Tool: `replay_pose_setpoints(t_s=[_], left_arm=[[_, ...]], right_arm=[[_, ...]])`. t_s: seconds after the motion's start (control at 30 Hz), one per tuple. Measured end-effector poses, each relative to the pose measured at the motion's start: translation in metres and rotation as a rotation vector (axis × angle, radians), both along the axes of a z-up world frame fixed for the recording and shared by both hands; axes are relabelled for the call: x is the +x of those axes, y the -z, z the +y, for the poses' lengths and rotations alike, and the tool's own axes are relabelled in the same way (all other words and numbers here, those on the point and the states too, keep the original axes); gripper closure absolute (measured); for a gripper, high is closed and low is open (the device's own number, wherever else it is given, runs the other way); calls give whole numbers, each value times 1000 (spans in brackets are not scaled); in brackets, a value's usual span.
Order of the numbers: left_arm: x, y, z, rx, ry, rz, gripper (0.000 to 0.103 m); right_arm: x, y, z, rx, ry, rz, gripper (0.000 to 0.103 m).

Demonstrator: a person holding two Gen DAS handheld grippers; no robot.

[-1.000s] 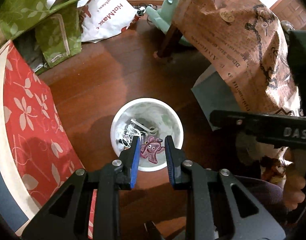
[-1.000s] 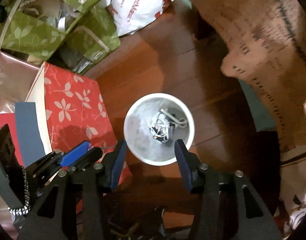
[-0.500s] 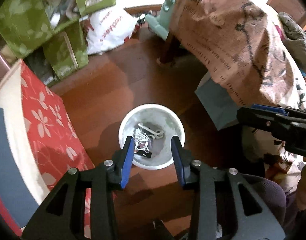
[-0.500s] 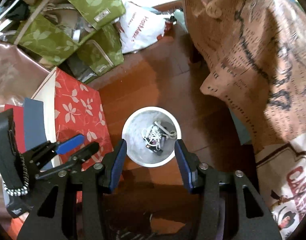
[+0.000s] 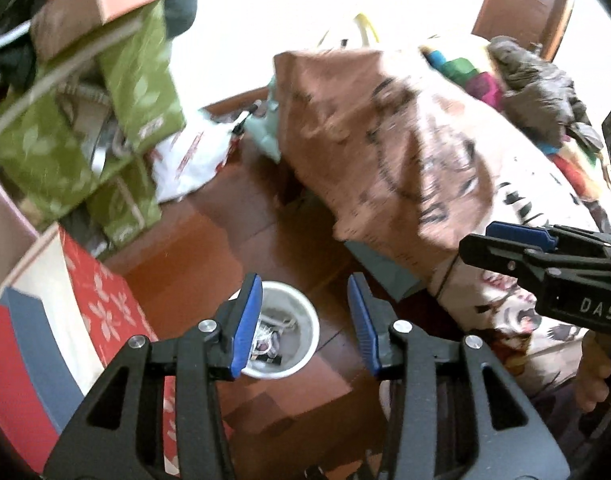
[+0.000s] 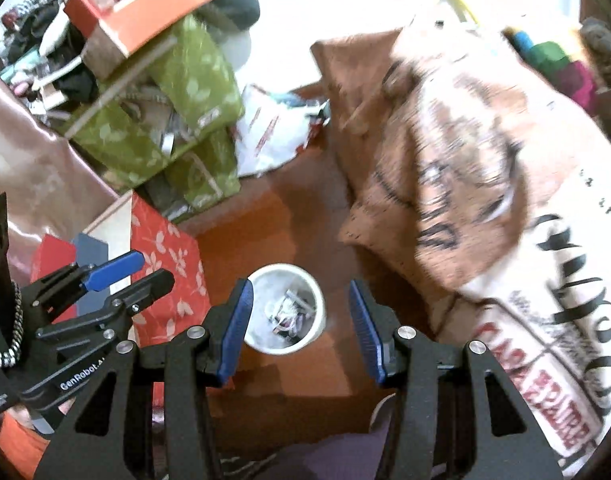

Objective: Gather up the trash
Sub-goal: 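Move both empty tools back toward the items on the bed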

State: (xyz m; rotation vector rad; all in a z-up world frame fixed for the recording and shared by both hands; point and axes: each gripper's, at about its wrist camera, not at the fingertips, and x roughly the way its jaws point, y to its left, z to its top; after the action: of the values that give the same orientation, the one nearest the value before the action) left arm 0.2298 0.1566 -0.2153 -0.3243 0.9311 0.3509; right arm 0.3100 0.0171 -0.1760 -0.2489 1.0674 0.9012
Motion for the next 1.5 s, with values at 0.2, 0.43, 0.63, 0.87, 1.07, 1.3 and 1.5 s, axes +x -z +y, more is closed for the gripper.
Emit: replay_pose_setpoints(t_s=[0.2, 0.43, 0.63, 0.87, 1.07, 1.3, 1.5], left_arm=[[27, -43, -37, 45, 79, -68, 56], [72, -80, -83, 76, 181, -129, 55], [120, -94, -138, 91, 299, -158, 51], [182, -89, -207, 64, 449, -153, 50], [229, -69, -258, 35, 533, -134, 50], [282, -35, -294, -50, 578, -84, 50], [320, -12, -316, -67, 604, -60, 50]], right_arm=[[14, -36, -49, 48, 64, -85, 57], [43, -67, -116, 65, 182, -180, 57], [78, -80, -180, 38, 316, -240, 57], [123, -68, -251, -46, 454, -257, 57], [161, -45, -299, -134, 522, -281, 57], [218, -10, -330, -184, 551, -253, 57], [264, 17, -340, -198, 524, -213, 57]])
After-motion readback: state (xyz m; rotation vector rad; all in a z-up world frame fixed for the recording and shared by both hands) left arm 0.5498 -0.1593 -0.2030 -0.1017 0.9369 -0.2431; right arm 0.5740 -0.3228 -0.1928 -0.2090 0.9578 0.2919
